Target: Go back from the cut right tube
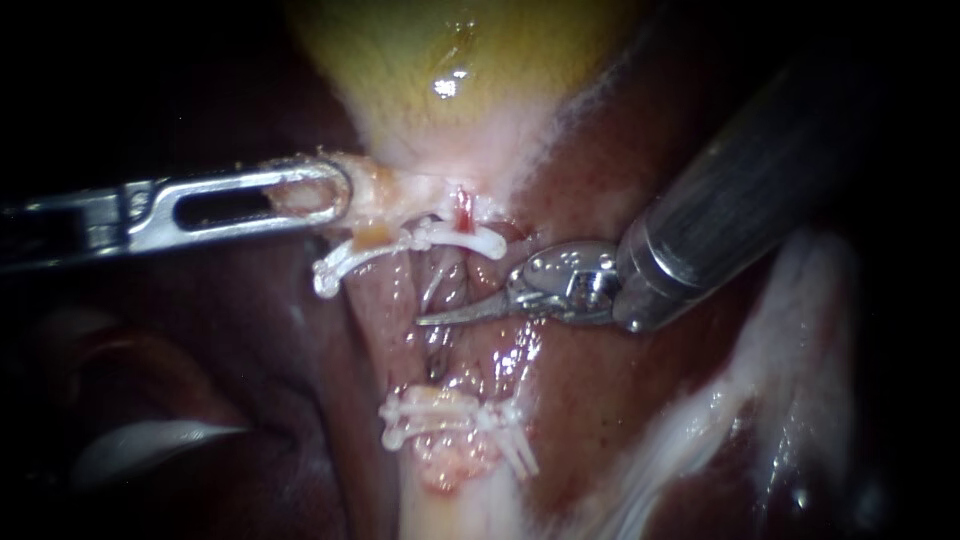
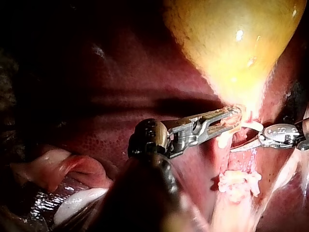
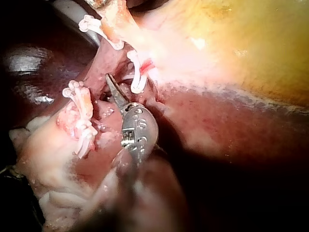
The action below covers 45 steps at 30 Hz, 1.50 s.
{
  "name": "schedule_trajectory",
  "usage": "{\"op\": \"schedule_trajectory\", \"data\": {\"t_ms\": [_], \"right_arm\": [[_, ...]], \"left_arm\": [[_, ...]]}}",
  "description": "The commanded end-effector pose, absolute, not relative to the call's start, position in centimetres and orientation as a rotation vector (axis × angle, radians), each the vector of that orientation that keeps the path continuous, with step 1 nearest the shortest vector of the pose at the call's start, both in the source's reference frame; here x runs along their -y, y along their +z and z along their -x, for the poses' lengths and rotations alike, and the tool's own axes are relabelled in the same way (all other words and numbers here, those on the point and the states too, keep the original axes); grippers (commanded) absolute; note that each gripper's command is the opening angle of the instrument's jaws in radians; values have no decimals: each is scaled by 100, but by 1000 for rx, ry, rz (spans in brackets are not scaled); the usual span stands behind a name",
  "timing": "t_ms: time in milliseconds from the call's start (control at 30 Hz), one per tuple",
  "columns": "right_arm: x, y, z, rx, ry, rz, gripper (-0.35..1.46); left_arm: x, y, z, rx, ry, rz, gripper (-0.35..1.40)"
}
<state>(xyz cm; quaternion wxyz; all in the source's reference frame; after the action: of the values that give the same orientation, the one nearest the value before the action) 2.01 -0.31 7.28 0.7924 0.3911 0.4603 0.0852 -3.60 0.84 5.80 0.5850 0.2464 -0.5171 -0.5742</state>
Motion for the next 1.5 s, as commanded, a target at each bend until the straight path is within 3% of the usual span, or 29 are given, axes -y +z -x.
{"op": "schedule_trajectory", "data": {"t_ms": [33, 333, 367, 400, 467, 500, 633, 900, 1100, 1267, 1500], "right_arm": [[32, 728, -201, -990, 186, -841, -35], [35, 727, -197, -982, 211, -826, -35], [36, 726, -196, -985, 211, -826, -15], [37, 726, -196, -990, 213, -827, 20], [39, 725, -196, -1002, 216, -826, 57], [41, 725, -196, -1002, 216, -823, 71], [43, 725, -196, -1003, 225, -809, 96], [45, 722, -190, -1007, 230, -761, 118], [46, 706, -169, -1018, 215, -594, 130], [41, 683, -147, -988, 200, -394, 143], [30, 652, -101, -945, 182, -299, 143]], "left_arm": [[-84, 579, 360, 1207, -1338, -577, -35], [-84, 580, 359, 1207, -1338, -577, -35], [-84, 580, 359, 1207, -1338, -577, -35], [-84, 580, 359, 1207, -1338, -577, -35], [-85, 580, 359, 1207, -1338, -577, -35], [-85, 580, 359, 1207, -1338, -577, -35], [-85, 579, 358, 1207, -1338, -577, -35], [-85, 579, 358, 1207, -1338, -578, -35], [-85, 580, 357, 1207, -1337, -578, -35], [-84, 580, 357, 1207, -1337, -578, -35], [-85, 581, 357, 1207, -1337, -578, -35]]}}
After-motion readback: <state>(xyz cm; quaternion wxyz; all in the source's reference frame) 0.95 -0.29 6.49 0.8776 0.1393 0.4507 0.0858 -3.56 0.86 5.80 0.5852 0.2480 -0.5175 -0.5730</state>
